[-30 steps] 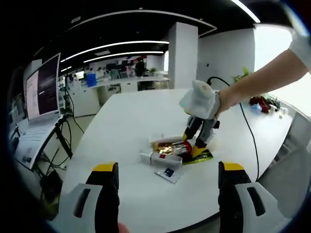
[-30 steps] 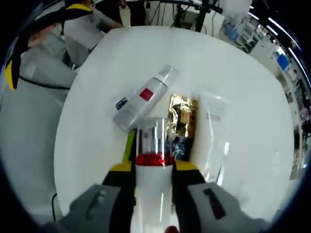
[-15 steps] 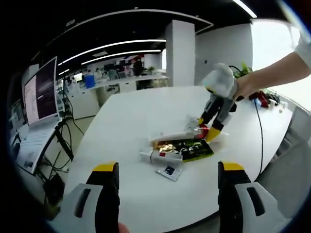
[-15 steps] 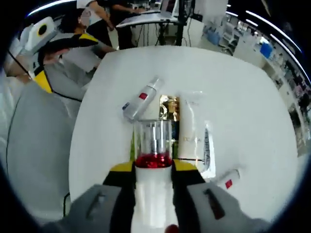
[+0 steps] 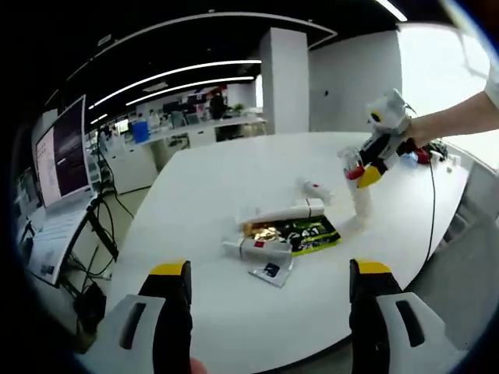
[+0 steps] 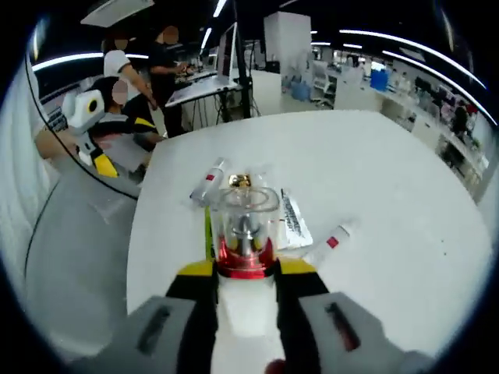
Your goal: Arrange the skincare products in the storage area until every visible bottle or jar stands upright without overlapping.
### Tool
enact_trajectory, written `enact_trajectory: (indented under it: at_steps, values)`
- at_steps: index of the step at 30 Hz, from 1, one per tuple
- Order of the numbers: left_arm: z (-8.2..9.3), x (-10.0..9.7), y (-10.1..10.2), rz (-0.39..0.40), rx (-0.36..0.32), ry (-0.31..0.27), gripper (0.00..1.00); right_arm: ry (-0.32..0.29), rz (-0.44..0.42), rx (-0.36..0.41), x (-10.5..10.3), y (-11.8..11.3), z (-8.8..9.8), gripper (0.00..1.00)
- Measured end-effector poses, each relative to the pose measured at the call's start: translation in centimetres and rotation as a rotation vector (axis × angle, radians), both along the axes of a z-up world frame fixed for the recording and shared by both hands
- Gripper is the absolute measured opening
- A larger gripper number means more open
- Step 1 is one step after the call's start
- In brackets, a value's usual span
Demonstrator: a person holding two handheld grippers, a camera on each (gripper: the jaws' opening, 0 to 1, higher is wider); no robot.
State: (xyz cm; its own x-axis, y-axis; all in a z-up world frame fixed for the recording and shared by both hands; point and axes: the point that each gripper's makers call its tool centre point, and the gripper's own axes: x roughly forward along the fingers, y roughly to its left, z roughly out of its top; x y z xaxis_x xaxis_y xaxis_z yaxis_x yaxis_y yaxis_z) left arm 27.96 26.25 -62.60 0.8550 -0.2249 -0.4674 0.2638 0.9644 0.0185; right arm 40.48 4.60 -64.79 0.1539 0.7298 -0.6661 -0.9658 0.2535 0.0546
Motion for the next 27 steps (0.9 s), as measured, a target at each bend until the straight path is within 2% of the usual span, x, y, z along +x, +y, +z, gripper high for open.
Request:
enact_trajectory:
  at_steps: [9,13,27]
  values:
    - [-0.2,-0.1,-0.2,-0.013,0.010,0.015,0.81,-0.031,-0.040,0.063,-1.6,-2.5,0.5,0.27]
    - [-0.4,-0.1,-0.4,-0.023,0.018,0.023,0.81,-0.052,-0.006,0.066,-2.0,-2.8,0.6,0.27]
    - [-0.9,-0.2,-0.3,-0.023,0.033,0.050,0.80,-0.047,0.092,0.079,-1.0,-4.1,0.5,0.27]
